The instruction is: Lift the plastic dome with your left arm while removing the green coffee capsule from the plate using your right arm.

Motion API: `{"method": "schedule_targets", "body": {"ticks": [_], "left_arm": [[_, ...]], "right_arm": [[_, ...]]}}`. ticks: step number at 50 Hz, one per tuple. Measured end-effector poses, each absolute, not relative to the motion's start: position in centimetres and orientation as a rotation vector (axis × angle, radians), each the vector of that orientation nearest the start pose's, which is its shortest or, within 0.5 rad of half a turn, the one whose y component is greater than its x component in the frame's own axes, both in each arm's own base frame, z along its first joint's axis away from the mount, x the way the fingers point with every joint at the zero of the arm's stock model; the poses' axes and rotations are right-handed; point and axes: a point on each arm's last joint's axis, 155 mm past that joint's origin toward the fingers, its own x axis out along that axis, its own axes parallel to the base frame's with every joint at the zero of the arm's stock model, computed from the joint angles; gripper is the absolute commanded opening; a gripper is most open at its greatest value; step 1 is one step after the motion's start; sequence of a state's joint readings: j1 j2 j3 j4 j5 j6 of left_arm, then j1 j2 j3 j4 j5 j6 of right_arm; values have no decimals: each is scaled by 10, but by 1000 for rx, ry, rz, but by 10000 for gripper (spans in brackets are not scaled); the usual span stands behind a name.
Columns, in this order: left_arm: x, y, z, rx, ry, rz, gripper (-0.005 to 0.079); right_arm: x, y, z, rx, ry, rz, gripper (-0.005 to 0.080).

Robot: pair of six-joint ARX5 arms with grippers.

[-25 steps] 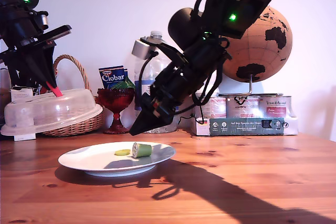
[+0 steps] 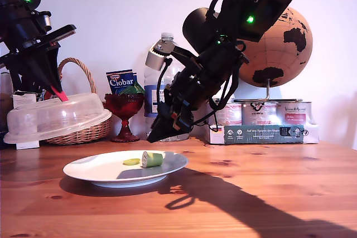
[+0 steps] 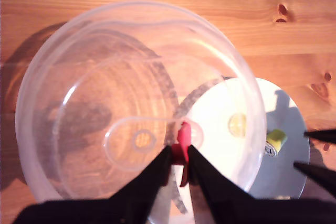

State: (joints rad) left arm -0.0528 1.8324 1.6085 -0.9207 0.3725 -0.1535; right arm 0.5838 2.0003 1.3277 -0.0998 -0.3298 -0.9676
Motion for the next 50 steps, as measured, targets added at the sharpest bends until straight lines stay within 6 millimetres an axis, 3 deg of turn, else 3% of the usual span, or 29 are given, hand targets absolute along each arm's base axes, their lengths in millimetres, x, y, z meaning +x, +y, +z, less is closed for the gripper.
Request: {"method": "schedule_targets", "body": {"ticks": [20, 35, 50], "left_arm": [[436, -91, 146, -320, 1164, -295, -22], [435, -92, 146, -325, 1164, -302, -22], [435, -94, 147, -332, 1164, -314, -22]], "right_arm": [[411, 338, 64, -954, 349, 1173, 334], [407, 340, 37, -913, 411, 1200, 334], [404, 344, 34, -866, 423, 1213, 334]]}}
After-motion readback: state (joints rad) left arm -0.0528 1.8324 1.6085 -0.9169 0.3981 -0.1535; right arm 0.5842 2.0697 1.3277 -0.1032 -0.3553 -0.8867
